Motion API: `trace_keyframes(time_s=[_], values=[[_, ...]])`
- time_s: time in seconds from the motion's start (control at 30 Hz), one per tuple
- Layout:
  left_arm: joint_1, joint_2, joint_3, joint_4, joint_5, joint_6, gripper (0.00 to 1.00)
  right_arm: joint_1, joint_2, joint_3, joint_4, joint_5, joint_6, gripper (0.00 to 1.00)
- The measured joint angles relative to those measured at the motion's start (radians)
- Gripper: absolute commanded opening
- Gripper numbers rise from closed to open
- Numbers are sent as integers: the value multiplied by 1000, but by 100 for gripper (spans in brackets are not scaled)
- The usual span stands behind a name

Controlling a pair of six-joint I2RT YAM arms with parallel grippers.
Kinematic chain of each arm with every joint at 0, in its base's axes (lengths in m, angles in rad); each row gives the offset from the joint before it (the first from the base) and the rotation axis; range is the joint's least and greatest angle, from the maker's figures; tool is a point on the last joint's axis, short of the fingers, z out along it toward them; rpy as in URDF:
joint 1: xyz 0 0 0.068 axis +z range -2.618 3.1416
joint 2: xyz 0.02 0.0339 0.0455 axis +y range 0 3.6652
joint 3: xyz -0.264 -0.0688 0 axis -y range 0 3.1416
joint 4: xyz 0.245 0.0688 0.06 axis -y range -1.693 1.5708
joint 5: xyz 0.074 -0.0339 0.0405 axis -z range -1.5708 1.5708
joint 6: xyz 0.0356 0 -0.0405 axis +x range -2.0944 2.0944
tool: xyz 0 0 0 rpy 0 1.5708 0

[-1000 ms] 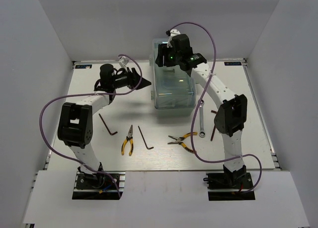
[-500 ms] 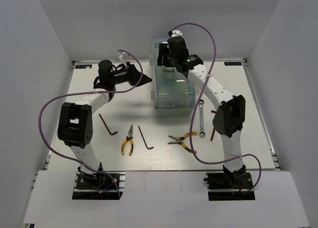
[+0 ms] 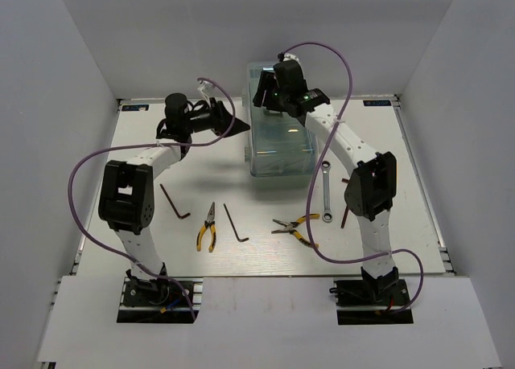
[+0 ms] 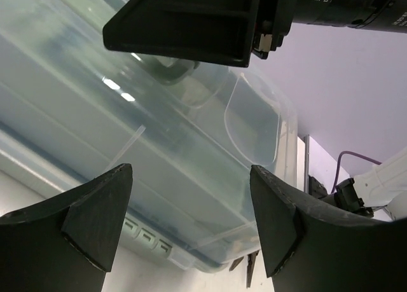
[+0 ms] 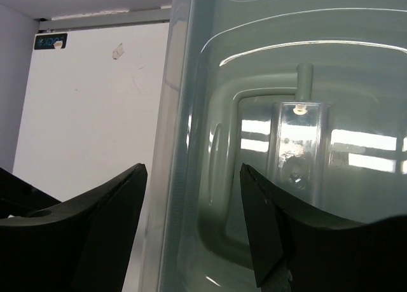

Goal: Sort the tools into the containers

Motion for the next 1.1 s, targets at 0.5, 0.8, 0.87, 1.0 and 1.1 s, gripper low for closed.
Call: trace_keyframes(time_s=[0.5, 0.8, 0.87, 1.0, 1.1], values=[[-29, 151, 205, -172, 34, 54, 70, -90, 0, -39, 56, -271, 150, 49], [-27, 203, 331, -324, 56, 103, 67, -148, 0, -77, 114, -434, 203, 46], [-28, 203, 341, -349, 52, 116, 67, -155, 0, -84, 128, -460, 213, 46], [-32, 203, 367, -405, 35, 142, 67, -167, 0, -97, 148, -495, 225, 45], [-35, 203, 382, -436, 3, 161, 70, -175, 0, -103, 162, -518, 239, 45]])
